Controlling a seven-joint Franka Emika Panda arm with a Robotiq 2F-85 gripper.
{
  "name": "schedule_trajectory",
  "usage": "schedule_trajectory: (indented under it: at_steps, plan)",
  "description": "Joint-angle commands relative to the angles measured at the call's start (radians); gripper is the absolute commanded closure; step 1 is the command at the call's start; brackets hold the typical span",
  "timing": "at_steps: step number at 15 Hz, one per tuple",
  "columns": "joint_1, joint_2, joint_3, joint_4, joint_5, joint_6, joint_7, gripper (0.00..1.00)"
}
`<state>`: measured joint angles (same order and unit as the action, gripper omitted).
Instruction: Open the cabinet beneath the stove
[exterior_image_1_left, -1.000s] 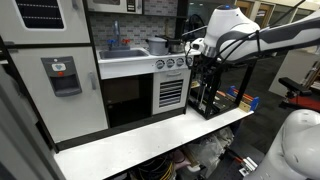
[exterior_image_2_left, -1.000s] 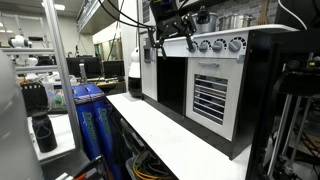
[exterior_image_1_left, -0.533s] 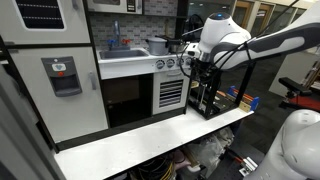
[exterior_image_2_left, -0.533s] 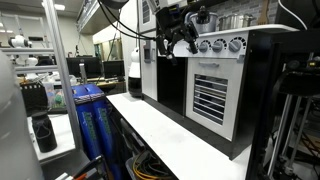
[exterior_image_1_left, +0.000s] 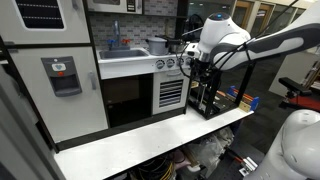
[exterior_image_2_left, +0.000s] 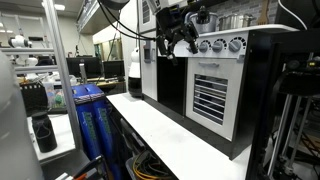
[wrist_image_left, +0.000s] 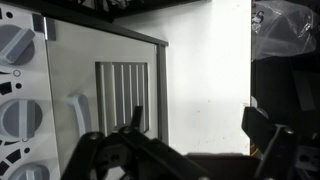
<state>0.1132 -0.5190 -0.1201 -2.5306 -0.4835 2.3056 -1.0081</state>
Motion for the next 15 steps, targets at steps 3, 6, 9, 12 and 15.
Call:
schedule_trajectory:
  at_steps: [3,6,9,12,15]
  plan:
    - [-0.031,0.025,0.009,-0.008,-0.016,0.098,-0.024,0.0]
    - [-0.047,0.058,0.009,-0.008,-0.045,0.178,-0.029,0.0]
    - [-0.077,0.105,0.014,-0.01,-0.099,0.28,-0.021,0.0]
    - [-0.106,0.157,0.016,-0.005,-0.167,0.378,-0.011,0.0]
    - [-0.131,0.204,0.024,0.004,-0.232,0.462,0.012,0.0]
